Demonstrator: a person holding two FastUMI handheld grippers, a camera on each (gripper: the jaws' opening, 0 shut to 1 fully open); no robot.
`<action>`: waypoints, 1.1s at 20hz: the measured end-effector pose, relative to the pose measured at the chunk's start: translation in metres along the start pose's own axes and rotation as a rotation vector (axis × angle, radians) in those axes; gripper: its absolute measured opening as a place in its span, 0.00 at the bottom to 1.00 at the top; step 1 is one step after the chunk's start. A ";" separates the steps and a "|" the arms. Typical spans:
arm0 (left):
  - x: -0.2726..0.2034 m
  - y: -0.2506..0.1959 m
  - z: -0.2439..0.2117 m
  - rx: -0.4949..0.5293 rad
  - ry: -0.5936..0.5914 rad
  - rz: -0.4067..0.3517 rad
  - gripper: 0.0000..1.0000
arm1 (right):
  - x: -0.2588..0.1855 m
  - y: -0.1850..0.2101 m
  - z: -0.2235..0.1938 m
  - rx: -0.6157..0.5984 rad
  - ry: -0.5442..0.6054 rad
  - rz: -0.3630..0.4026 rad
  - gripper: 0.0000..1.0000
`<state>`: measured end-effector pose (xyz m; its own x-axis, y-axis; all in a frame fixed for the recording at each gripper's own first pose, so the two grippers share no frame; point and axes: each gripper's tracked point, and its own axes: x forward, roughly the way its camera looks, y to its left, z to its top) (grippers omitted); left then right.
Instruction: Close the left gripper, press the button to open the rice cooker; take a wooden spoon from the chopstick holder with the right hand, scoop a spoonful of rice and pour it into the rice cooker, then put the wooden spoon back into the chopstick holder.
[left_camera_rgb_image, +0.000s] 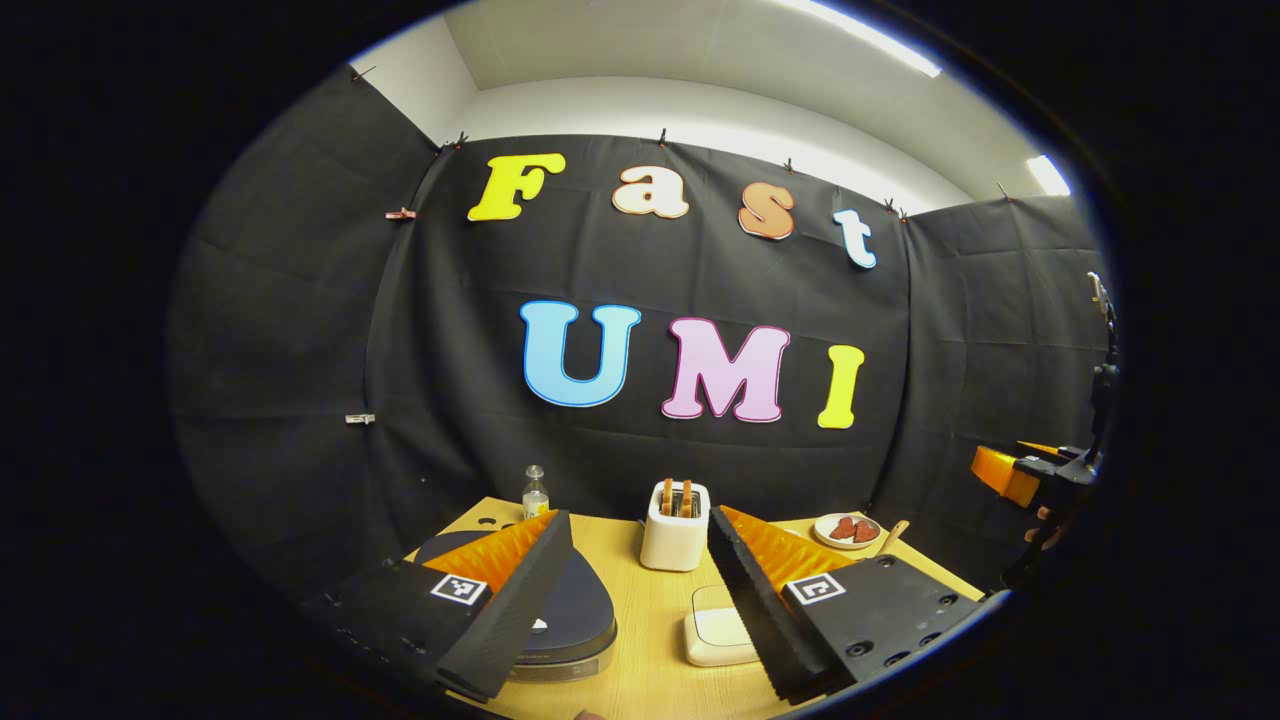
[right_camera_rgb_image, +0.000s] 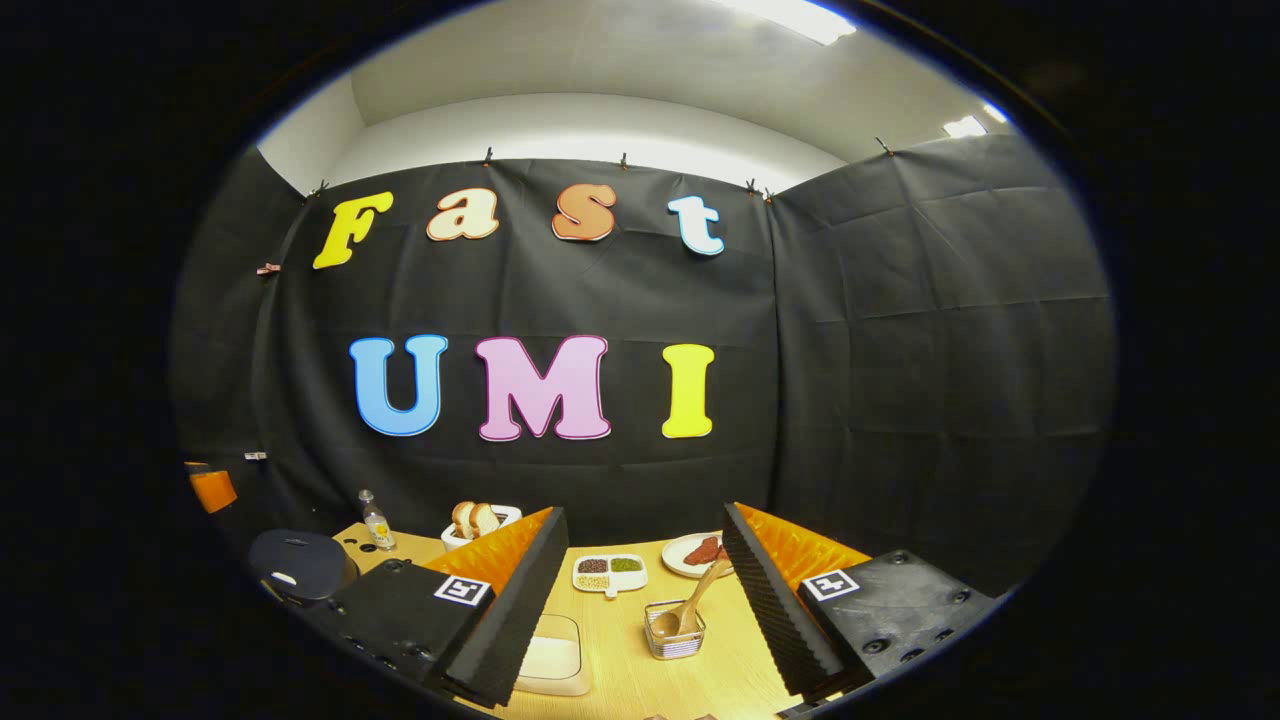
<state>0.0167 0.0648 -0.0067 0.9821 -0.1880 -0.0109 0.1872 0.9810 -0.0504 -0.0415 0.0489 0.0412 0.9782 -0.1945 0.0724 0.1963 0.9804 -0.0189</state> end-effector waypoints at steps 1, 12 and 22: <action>-0.001 0.002 0.000 -0.006 0.000 -0.002 0.93 | -0.003 -0.001 -0.001 -0.004 0.001 -0.004 0.97; 0.012 0.046 -0.025 -0.016 0.153 0.049 0.76 | 0.018 -0.002 -0.021 0.020 0.051 0.031 0.97; 0.028 0.097 -0.082 -0.123 0.363 0.092 0.07 | 0.030 -0.022 -0.033 -0.002 0.074 0.031 0.97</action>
<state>0.0605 0.1507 -0.0937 0.9195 -0.1257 -0.3725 0.0733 0.9857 -0.1515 -0.0144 0.0200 0.0108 0.9861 -0.1659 -0.0026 0.1658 0.9859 -0.0215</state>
